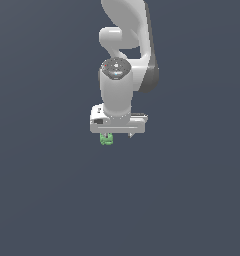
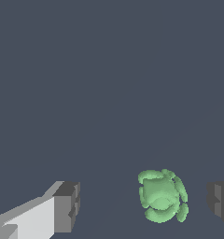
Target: Pick up the object and move it to a goal position.
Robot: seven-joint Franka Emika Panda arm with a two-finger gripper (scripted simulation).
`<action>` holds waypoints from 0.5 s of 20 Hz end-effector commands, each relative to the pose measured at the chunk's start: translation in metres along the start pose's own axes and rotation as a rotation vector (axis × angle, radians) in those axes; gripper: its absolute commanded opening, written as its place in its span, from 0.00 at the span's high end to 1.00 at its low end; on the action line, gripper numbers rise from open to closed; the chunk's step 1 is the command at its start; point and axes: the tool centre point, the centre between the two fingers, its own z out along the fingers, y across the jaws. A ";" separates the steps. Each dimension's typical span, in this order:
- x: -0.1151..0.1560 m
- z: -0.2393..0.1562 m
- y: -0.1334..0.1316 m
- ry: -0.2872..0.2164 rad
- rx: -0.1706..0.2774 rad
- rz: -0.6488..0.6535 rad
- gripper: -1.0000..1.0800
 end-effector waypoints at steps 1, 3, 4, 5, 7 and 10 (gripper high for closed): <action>0.000 0.000 0.000 0.000 0.000 0.000 0.04; 0.000 -0.001 0.000 0.002 0.002 0.001 0.04; 0.001 -0.003 0.000 0.005 0.005 0.003 0.04; 0.001 -0.005 0.001 0.009 0.009 0.005 0.04; 0.002 -0.011 0.002 0.019 0.019 0.009 0.04; 0.003 -0.015 0.002 0.026 0.025 0.012 0.04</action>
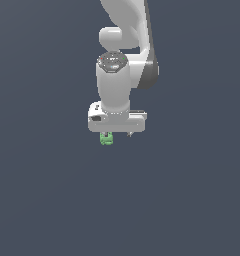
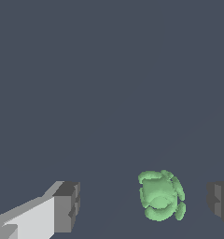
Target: Pick up the object and move it to a goal position.
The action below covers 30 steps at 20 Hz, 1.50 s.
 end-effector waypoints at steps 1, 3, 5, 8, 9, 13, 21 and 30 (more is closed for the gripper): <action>0.000 -0.002 0.000 0.003 0.004 0.001 0.04; 0.000 -0.001 0.000 0.002 0.002 0.001 0.04; -0.001 0.000 0.001 0.002 0.002 0.000 0.04; -0.004 0.005 0.004 0.002 0.001 -0.003 0.04; -0.006 0.008 0.006 0.002 0.000 -0.004 0.04; -0.016 0.021 0.014 0.001 -0.004 -0.012 0.04; -0.054 0.062 0.040 -0.001 -0.015 -0.039 0.04; -0.088 0.090 0.057 -0.003 -0.023 -0.061 0.04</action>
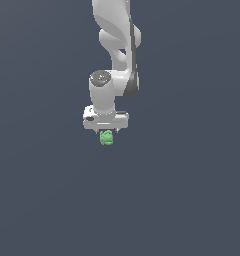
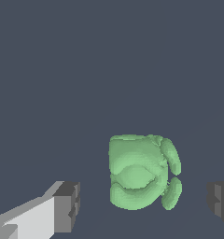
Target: Pick up the object and move it to a goal position.
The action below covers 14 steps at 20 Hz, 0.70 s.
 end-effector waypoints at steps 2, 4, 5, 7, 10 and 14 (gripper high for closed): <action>-0.008 0.006 0.003 0.000 -0.002 -0.005 0.04; -0.009 0.007 0.003 0.000 -0.002 -0.007 0.04; -0.010 0.007 0.003 0.000 -0.002 -0.007 0.04; -0.009 0.007 0.003 0.000 -0.002 -0.005 0.04; -0.009 0.011 0.003 0.000 -0.002 -0.005 0.04; -0.010 0.026 0.003 0.000 -0.002 -0.005 0.04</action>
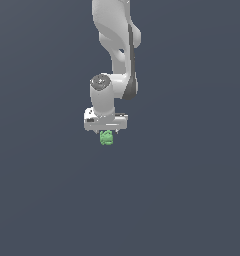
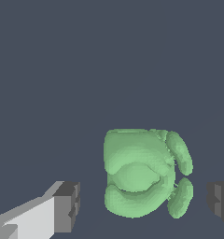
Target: Pick up the object and move it to a goal position.
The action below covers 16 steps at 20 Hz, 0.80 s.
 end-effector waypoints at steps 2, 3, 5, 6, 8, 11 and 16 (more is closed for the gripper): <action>-0.001 0.016 0.000 -0.001 0.000 -0.001 0.04; -0.001 0.021 0.000 -0.001 0.000 -0.001 0.04; -0.002 0.028 0.000 -0.001 0.000 -0.001 0.04; -0.001 0.031 0.000 0.000 0.000 -0.001 0.04; -0.001 0.035 0.000 0.000 0.000 -0.001 0.04; -0.001 0.038 0.000 0.000 0.000 -0.001 0.04; -0.001 0.038 0.000 0.000 0.000 -0.001 1.00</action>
